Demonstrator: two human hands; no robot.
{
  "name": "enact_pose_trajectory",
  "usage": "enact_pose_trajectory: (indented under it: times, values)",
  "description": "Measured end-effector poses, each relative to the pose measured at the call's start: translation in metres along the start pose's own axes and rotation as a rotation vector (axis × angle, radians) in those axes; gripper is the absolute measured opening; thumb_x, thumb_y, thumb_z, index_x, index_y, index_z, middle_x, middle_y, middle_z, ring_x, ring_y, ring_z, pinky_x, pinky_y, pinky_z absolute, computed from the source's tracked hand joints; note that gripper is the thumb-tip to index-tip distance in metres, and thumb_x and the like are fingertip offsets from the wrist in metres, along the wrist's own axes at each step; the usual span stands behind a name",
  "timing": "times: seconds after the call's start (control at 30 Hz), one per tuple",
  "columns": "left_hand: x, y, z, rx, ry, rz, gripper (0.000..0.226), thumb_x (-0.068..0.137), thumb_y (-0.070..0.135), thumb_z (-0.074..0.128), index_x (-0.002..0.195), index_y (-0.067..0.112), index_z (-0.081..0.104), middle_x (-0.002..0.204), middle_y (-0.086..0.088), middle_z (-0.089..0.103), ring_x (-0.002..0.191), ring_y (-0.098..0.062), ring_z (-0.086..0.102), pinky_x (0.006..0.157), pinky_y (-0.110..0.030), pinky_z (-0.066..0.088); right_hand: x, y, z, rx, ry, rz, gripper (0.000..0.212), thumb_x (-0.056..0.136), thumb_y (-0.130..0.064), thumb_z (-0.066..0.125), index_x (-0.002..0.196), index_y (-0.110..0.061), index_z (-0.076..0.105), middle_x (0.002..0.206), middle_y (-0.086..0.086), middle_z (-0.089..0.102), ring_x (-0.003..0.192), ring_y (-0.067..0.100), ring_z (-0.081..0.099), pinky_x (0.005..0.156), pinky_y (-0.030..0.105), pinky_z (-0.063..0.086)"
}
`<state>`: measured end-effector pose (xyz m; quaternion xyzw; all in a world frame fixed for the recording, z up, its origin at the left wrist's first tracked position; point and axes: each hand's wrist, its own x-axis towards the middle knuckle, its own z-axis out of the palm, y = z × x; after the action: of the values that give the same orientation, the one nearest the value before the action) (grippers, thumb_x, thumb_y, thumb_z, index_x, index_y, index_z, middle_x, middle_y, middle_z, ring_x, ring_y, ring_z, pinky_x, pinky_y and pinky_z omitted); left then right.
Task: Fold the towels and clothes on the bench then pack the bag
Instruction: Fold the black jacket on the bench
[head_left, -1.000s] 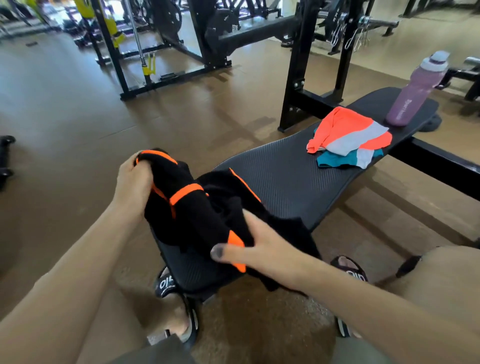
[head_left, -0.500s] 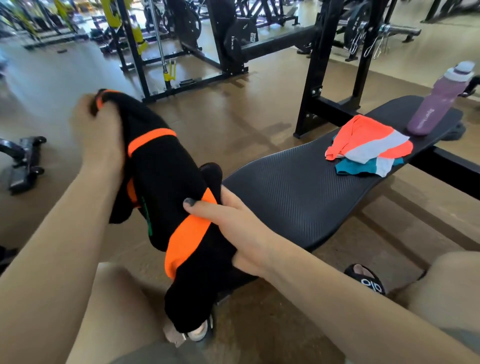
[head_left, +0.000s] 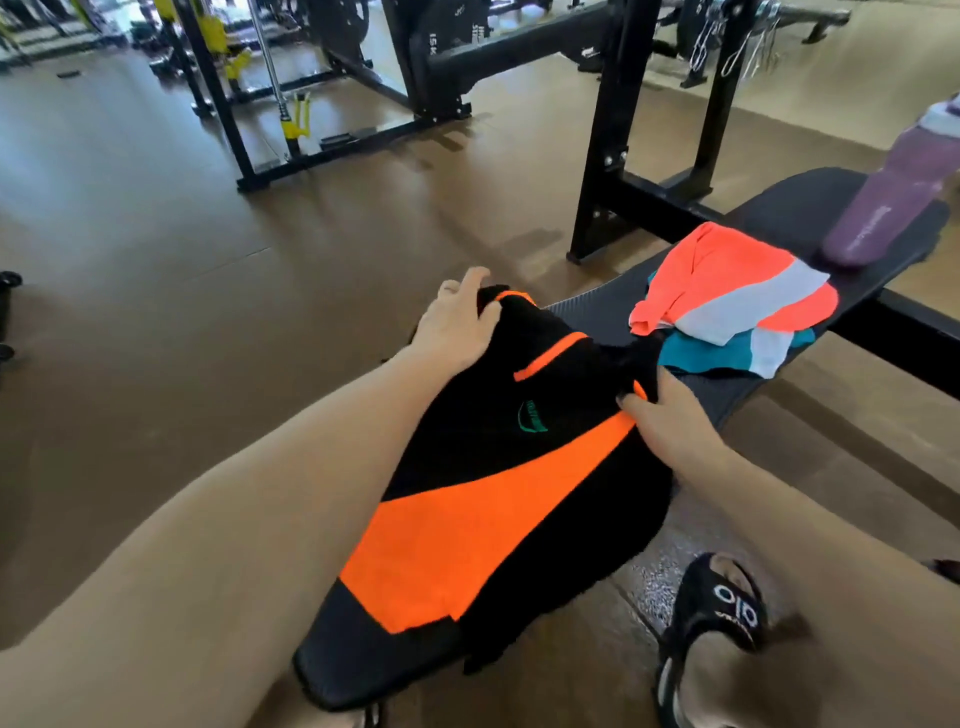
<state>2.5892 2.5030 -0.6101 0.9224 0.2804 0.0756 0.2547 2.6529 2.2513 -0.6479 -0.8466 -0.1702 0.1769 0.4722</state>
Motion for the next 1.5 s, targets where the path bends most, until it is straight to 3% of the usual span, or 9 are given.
enact_pose_trajectory:
  times: [0.13, 0.3, 0.5, 0.63, 0.83, 0.97, 1.13, 1.23, 1.5]
  values:
    - [-0.009, -0.004, 0.043, 0.313, -0.107, 0.126, 0.073, 0.097, 0.044, 0.054, 0.159, 0.032, 0.017, 0.161, -0.016, 0.027, 0.146, -0.037, 0.030, 0.120, -0.052, 0.025, 0.052, 0.016, -0.010, -0.165, 0.026, -0.035, 0.037, 0.093, -0.008, 0.059, 0.130, -0.010, 0.058, 0.126, 0.014, 0.063, 0.121, 0.033, 0.056, 0.086, 0.032, 0.036]
    - [-0.078, -0.036, 0.052, 0.352, -0.223, 0.152, 0.080, 0.091, 0.068, 0.046, 0.158, 0.039, 0.012, 0.166, -0.007, 0.013, 0.153, -0.029, 0.009, 0.124, -0.050, 0.009, 0.084, 0.037, -0.038, -0.260, 0.129, 0.091, 0.039, 0.088, -0.007, 0.059, 0.127, -0.002, 0.051, 0.124, 0.025, 0.059, 0.118, 0.042, 0.054, 0.085, 0.038, 0.037]
    - [-0.161, -0.074, 0.028, 0.497, -0.315, 0.071, 0.108, 0.064, 0.092, 0.047, 0.146, 0.024, 0.030, 0.146, -0.003, 0.025, 0.140, -0.028, 0.025, 0.119, -0.042, 0.020, 0.066, 0.033, -0.028, -0.475, 0.163, 0.061, 0.048, 0.095, -0.016, 0.055, 0.133, 0.004, 0.034, 0.122, 0.032, 0.049, 0.108, 0.050, 0.053, 0.084, 0.049, 0.043]
    - [-0.174, -0.058, 0.037, 0.617, -0.344, 0.186, 0.104, 0.063, 0.095, 0.039, 0.133, 0.019, 0.038, 0.143, -0.007, 0.031, 0.133, -0.031, 0.032, 0.114, -0.043, 0.029, 0.036, 0.012, -0.008, -0.925, 0.350, -0.295, 0.081, 0.073, -0.015, 0.061, 0.147, -0.003, 0.031, 0.121, 0.029, 0.045, 0.107, 0.046, 0.047, 0.087, 0.052, 0.038]
    - [-0.184, -0.075, 0.049, 0.705, -0.097, 0.477, 0.031, 0.094, 0.045, 0.045, 0.099, 0.016, 0.055, 0.106, -0.015, 0.061, 0.089, -0.034, 0.058, 0.076, -0.044, 0.055, -0.056, 0.011, 0.061, -0.764, -0.371, -0.622, 0.071, 0.080, -0.060, 0.045, 0.140, -0.022, 0.052, 0.129, 0.010, 0.053, 0.120, 0.033, 0.051, 0.101, 0.048, 0.044]
    - [-0.189, -0.071, 0.040, 0.759, -0.084, 0.487, 0.038, 0.065, 0.012, 0.084, 0.093, 0.014, 0.058, 0.091, -0.008, 0.061, 0.072, -0.024, 0.060, 0.054, -0.031, 0.050, -0.069, 0.027, 0.073, -0.900, -0.288, -0.777, 0.044, 0.083, -0.053, 0.050, 0.116, -0.024, 0.059, 0.118, 0.010, 0.056, 0.110, 0.034, 0.055, 0.092, 0.050, 0.048]
    - [-0.178, -0.089, 0.010, 0.774, 0.053, 0.275, 0.052, 0.055, -0.004, 0.082, 0.100, 0.008, 0.060, 0.096, -0.015, 0.063, 0.068, -0.030, 0.063, 0.052, -0.036, 0.050, -0.061, 0.034, 0.066, -0.851, -0.287, -0.838, 0.003, 0.089, -0.020, 0.052, 0.092, -0.020, 0.054, 0.103, 0.004, 0.056, 0.093, 0.027, 0.059, 0.082, 0.040, 0.049]
    - [-0.175, -0.099, -0.013, 0.800, 0.112, 0.161, 0.042, 0.055, -0.006, 0.075, 0.091, 0.010, 0.060, 0.087, -0.013, 0.059, 0.065, -0.033, 0.060, 0.051, -0.036, 0.042, -0.066, 0.025, 0.054, -0.789, -0.282, -0.817, 0.008, 0.084, -0.027, 0.034, 0.078, -0.023, 0.038, 0.087, -0.002, 0.051, 0.076, 0.022, 0.054, 0.068, 0.033, 0.042]
    - [-0.196, -0.115, -0.065, 0.797, 0.153, 0.178, 0.028, 0.064, -0.003, 0.068, 0.071, 0.015, 0.048, 0.065, -0.003, 0.051, 0.057, -0.032, 0.058, 0.048, -0.028, 0.026, -0.066, 0.026, 0.026, -0.869, -0.229, -0.749, 0.032, 0.071, -0.015, 0.069, 0.066, -0.019, 0.038, 0.068, -0.003, 0.046, 0.056, 0.022, 0.050, 0.050, 0.029, 0.028]
